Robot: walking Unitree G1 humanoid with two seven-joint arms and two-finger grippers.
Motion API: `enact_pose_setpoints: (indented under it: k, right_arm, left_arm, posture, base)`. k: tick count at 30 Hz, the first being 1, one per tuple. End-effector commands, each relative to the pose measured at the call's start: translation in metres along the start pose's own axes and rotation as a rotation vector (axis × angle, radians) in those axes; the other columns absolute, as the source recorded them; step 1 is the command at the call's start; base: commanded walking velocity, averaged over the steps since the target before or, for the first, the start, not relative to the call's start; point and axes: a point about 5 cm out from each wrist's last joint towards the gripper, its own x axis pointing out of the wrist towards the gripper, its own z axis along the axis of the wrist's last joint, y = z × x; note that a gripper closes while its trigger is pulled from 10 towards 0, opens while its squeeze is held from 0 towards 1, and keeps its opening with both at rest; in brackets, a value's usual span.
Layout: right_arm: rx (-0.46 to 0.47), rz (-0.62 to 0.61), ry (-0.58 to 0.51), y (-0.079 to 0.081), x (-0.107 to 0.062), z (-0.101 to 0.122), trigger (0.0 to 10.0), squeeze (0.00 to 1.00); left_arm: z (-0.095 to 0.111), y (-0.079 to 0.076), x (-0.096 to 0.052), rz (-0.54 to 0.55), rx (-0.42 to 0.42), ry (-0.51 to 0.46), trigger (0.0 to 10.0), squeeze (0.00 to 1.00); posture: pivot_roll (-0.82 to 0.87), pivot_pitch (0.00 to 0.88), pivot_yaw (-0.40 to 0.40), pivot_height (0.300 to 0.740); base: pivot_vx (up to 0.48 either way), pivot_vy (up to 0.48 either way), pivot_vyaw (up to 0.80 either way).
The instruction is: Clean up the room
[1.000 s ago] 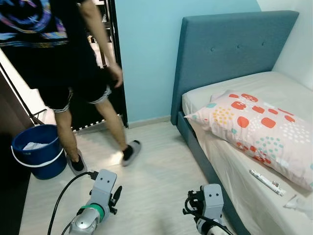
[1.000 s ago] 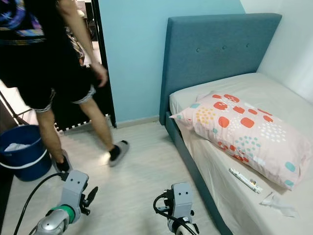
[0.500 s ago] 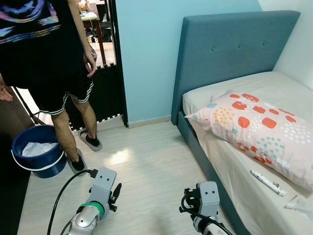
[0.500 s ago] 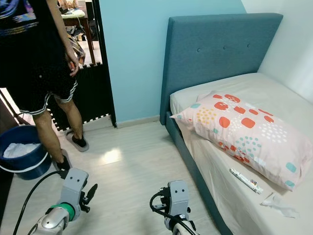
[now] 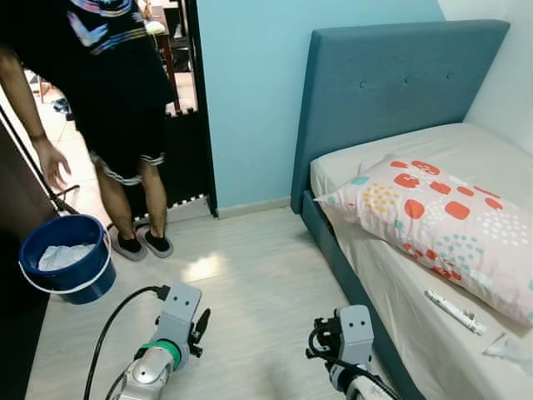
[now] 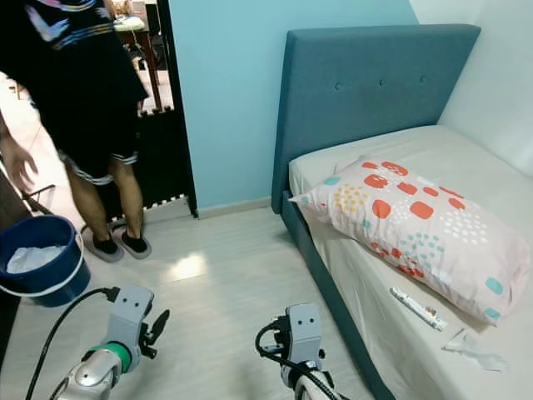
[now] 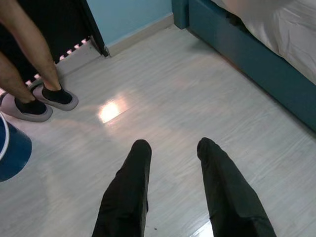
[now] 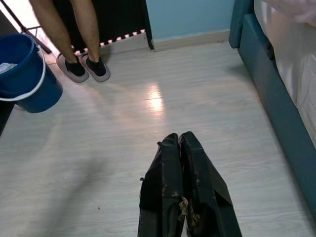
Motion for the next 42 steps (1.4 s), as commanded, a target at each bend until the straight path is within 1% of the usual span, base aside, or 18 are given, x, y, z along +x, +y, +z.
enact_pose_setpoints:
  k: [1,15,33,38,42]
  right_arm:
    - [0.002,-0.001,0.02,-0.0007,-0.002,-0.0048,10.0,0.0]
    - [0.008,-0.003,0.016,0.0004,-0.0009,-0.0046,10.0,0.0]
    - [0.008,0.002,0.015,0.002,-0.0002,-0.004,10.0,0.0]
    - [0.033,-0.002,0.023,0.0023,-0.0002,-0.0055,10.0,0.0]
    - [0.026,-0.003,0.024,0.0018,-0.0003,-0.0055,10.0,0.0]
  left_arm:
    - [-0.0039,-0.0013,-0.0005,-0.002,0.004,0.013,10.0,0.0]
    - [-0.0031,-0.0001,0.0006,0.004,0.014,-0.001,10.0,0.0]
    - [0.0004,0.0013,0.0016,0.018,0.016,-0.023,10.0,0.0]
    - [0.0005,0.001,0.0018,0.02,0.016,-0.026,10.0,0.0]
    - [0.0002,0.0004,0.0019,0.018,0.016,-0.026,10.0,0.0]
  posture:
    - [-0.14,0.0,0.034,0.74]
    - [-0.14,0.0,0.036,0.74]
    - [-0.14,0.0,0.036,0.74]
    - [-0.14,0.0,0.036,0.74]
    - [-0.14,0.0,0.035,0.74]
  base:
    - [0.0,0.0,0.0]
    - [0.0,0.0,0.0]
    - [0.396,0.0,0.0]
    - [0.379,0.0,-0.71]
    - [0.379,0.0,-0.78]
